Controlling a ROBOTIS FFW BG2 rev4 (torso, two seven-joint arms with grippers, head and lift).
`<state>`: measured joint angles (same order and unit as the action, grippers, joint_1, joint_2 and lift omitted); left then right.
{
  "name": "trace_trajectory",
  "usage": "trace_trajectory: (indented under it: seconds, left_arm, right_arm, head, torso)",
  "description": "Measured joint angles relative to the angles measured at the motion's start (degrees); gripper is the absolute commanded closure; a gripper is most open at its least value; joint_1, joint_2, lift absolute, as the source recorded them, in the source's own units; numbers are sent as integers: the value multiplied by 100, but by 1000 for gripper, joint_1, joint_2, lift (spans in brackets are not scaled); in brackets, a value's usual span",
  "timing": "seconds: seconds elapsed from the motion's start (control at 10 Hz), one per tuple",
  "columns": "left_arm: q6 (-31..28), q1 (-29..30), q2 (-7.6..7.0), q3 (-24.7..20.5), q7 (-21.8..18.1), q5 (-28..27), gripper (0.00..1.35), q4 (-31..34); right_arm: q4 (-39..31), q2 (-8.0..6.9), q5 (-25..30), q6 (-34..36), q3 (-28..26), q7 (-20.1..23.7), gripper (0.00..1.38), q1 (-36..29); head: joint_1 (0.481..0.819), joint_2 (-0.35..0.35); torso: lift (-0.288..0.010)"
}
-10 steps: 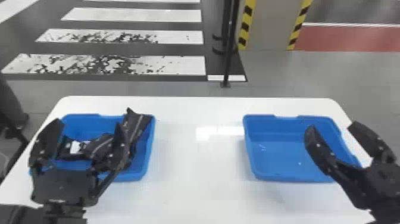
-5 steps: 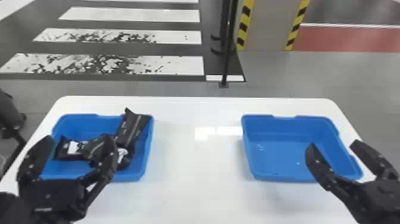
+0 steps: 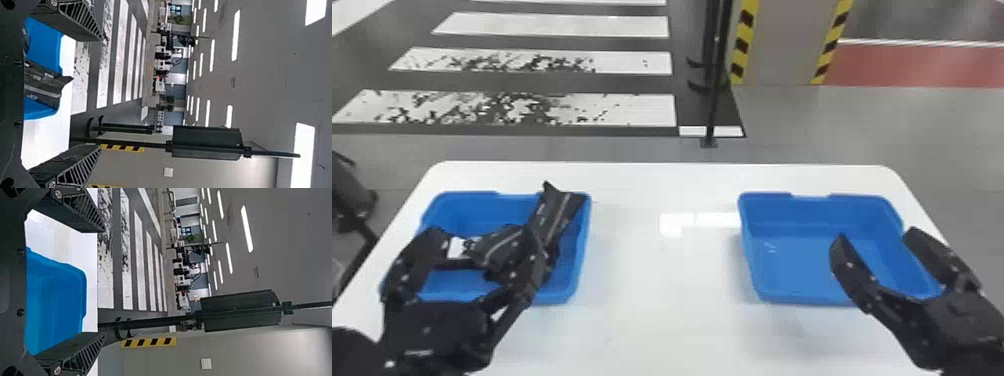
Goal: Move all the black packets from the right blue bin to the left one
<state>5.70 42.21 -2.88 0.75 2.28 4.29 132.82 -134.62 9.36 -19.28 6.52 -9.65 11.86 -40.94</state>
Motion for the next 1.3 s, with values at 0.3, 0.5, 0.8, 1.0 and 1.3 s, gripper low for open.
trace_trajectory:
  seconds: [0.3,0.5,0.8,1.0,1.3]
  left_arm:
    - [89,16,-35,74,-45,-13,65,-1]
    - [102,25,-36,66,-44,-31,73,-1]
    - [129,11,-34,72,-44,-52,73,-1]
    - [142,11,-32,73,-44,-55,76,-1]
    - [121,11,-28,73,-52,-64,76,-1]
  right_arm:
    - [67,21,-16,-33,49,0,90,44]
    - [81,22,-15,-34,50,0,90,44]
    - [73,22,-22,-57,50,0,90,40]
    - [68,22,-33,-131,50,0,91,21]
    - [68,21,-70,-186,48,0,91,-21]
  head:
    - [695,-34]
    - [695,-34]
    - [695,-35]
    - [695,-35]
    - [695,-36]
  torso:
    - [-140]
    - [-140]
    - [-140]
    - [-140]
    - [-140]
